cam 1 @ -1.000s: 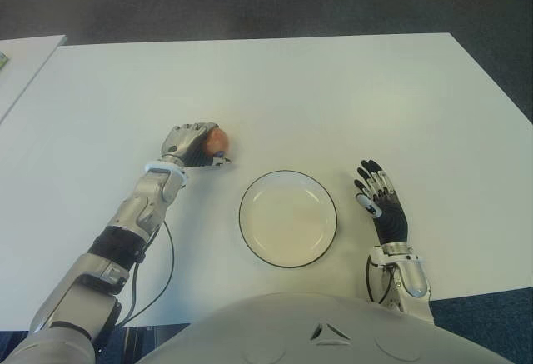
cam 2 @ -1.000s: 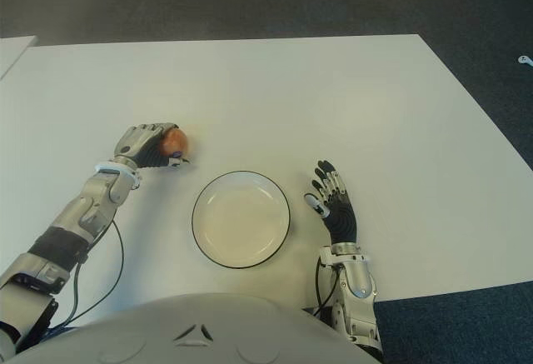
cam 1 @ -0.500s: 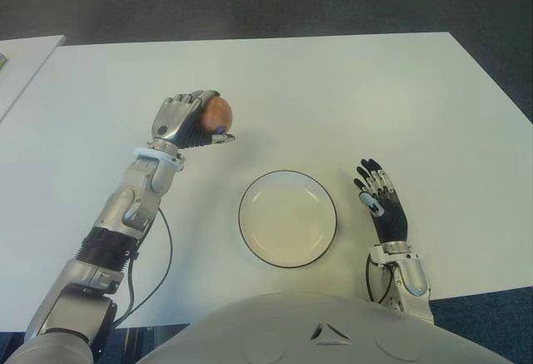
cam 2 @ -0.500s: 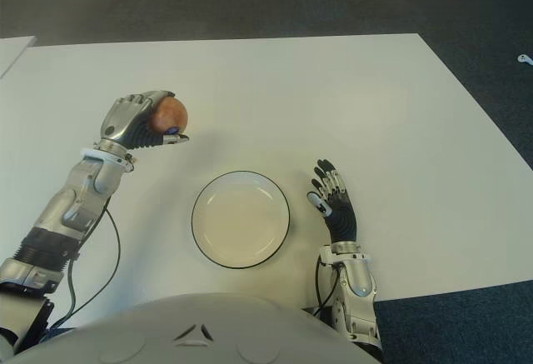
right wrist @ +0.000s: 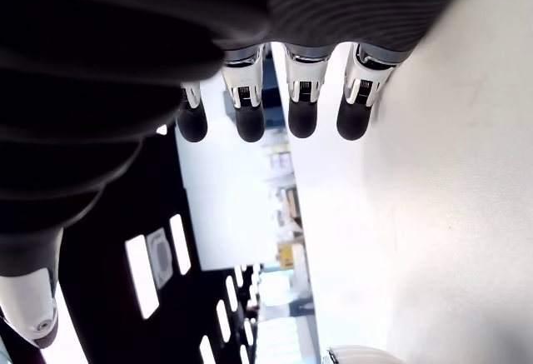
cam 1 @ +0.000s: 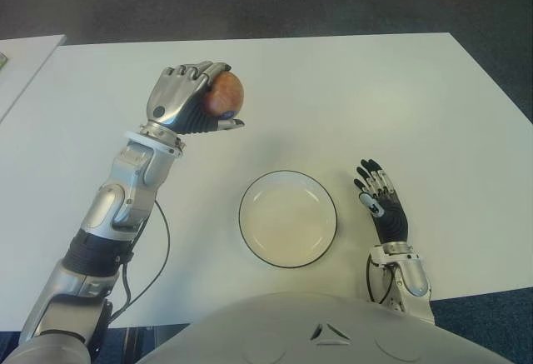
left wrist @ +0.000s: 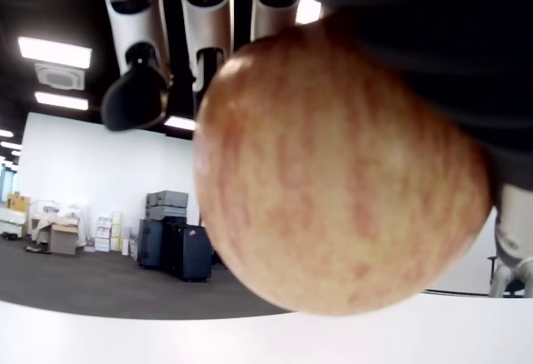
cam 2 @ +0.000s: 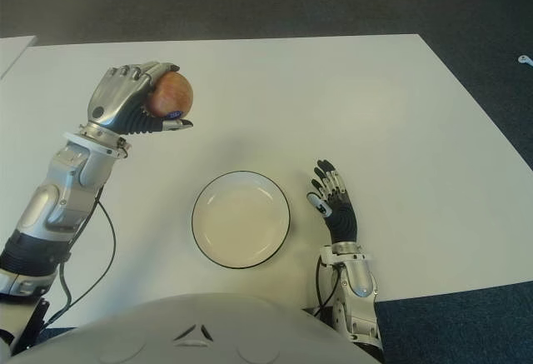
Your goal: Put the apples into the plate.
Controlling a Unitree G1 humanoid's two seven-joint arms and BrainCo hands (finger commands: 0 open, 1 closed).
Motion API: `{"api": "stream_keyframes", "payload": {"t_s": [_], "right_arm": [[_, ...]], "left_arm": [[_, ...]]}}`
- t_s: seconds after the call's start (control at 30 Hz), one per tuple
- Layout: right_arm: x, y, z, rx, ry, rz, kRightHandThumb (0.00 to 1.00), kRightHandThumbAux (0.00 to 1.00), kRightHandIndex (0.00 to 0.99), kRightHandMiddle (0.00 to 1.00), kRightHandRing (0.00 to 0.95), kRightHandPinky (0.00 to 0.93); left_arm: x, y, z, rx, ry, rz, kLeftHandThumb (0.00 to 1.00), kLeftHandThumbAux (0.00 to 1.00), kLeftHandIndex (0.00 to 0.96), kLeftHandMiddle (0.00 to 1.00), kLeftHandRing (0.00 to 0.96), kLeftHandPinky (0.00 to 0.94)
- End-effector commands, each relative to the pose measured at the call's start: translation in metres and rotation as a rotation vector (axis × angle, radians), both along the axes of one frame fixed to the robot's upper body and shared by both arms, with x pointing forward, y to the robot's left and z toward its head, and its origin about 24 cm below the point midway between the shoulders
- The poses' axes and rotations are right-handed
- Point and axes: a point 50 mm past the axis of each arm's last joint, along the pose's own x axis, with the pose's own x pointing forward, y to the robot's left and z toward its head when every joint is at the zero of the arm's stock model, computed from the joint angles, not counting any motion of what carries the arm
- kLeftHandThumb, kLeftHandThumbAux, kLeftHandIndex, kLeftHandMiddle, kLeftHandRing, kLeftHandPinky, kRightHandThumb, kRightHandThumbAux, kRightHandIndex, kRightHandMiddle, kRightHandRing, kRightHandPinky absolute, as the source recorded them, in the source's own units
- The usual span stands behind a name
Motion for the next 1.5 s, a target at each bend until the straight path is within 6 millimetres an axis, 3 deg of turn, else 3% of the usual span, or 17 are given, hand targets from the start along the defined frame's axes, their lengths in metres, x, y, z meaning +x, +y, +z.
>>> {"api": "stream_keyframes", "payload": {"t_s": [0.03,0.57,1.5], "right_arm": [[-0.013,0.0,-0.018,0.002,0.115,-0.019,0.131,0.573,0.01,0.0,0.0,0.0],[-0.013,-0.001,-0.02,-0.001,0.123,-0.007,0.115,0.576,0.017,0.0,0.0,0.0],[-0.014,0.002,-0.017,-0.014,0.123,0.002,0.118,0.595,0.016,0.0,0.0,0.0]], "left_arm": [[-0.012,-0.009,0.002,0.005,0.038,-0.032,0.857,0.665,0.405,0.532,0.843,0.783],[-0.032,-0.042,0.002,-0.028,0.101,-0.143,0.857,0.665,0.404,0.532,0.837,0.797],[-0.062,-0.084,-0.043,0.021,0.205,-0.266,0.856,0.663,0.407,0.535,0.827,0.819]]}}
